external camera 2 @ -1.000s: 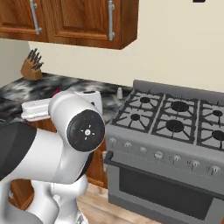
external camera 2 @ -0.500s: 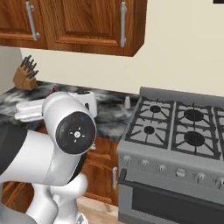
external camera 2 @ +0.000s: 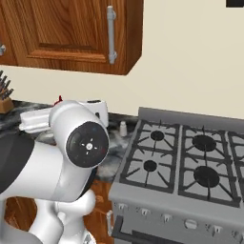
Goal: Collect the turmeric, ketchup, and shaker from the cabinet and place them next to the stove.
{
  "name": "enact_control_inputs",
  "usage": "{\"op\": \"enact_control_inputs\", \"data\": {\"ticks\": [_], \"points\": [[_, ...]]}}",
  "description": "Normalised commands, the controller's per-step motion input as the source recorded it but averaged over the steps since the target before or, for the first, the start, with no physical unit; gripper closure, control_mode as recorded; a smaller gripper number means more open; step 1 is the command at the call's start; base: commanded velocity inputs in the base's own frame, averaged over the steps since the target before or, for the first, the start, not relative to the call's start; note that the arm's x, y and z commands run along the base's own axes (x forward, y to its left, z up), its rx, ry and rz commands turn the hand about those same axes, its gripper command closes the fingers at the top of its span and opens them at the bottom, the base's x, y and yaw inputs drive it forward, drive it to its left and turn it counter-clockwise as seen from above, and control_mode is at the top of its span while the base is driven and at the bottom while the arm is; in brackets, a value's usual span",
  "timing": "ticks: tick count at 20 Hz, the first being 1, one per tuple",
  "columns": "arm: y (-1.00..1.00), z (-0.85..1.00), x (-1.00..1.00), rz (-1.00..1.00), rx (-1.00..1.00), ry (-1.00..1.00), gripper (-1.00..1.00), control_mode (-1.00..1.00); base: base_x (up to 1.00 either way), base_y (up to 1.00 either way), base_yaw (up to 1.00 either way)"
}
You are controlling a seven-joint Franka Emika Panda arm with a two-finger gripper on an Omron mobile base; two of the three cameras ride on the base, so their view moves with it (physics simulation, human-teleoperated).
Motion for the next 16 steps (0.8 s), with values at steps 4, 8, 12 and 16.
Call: {"op": "enact_control_inputs", "data": {"ticks": [4, 8, 12, 16], "points": [[0.0, 0.0, 0.0, 0.0, 0.0, 0.0, 1.0, 1.0, 0.71, 0.0, -0.07], [0.0, -0.56, 0.79, 0.04, 0.0, 0.07, 1.0, -1.0, 0.0, 0.0, 0.0], [0.0, -0.91, 0.79, 0.16, 0.0, 0.09, 1.0, -1.0, 0.0, 0.0, 0.0], [-0.09, -0.86, 0.7, 0.27, 0.0, 0.04, 1.0, -1.0, 0.0, 0.0, 0.0]]}}
